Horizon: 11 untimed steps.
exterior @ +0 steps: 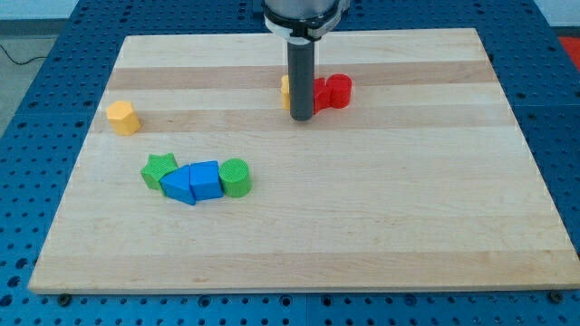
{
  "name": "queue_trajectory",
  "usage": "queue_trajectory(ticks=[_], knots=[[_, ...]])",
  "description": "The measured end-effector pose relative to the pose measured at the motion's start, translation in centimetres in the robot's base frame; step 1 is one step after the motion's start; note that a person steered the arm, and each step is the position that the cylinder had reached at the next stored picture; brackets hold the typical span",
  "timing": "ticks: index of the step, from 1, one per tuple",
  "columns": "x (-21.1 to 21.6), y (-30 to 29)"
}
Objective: Drag yellow pentagon towards yellow heart
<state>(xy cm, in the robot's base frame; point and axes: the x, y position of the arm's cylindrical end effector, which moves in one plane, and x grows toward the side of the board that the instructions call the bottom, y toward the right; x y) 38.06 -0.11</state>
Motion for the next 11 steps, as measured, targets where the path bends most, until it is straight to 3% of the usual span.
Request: queue_trajectory(ticks=[2, 4, 6, 8, 9, 11], knots=[[2.1, -0.7], [3.0, -6.0], [3.7, -15.7], [4.5, -29.6], [2.2, -30.2], [-1.2, -19.6]])
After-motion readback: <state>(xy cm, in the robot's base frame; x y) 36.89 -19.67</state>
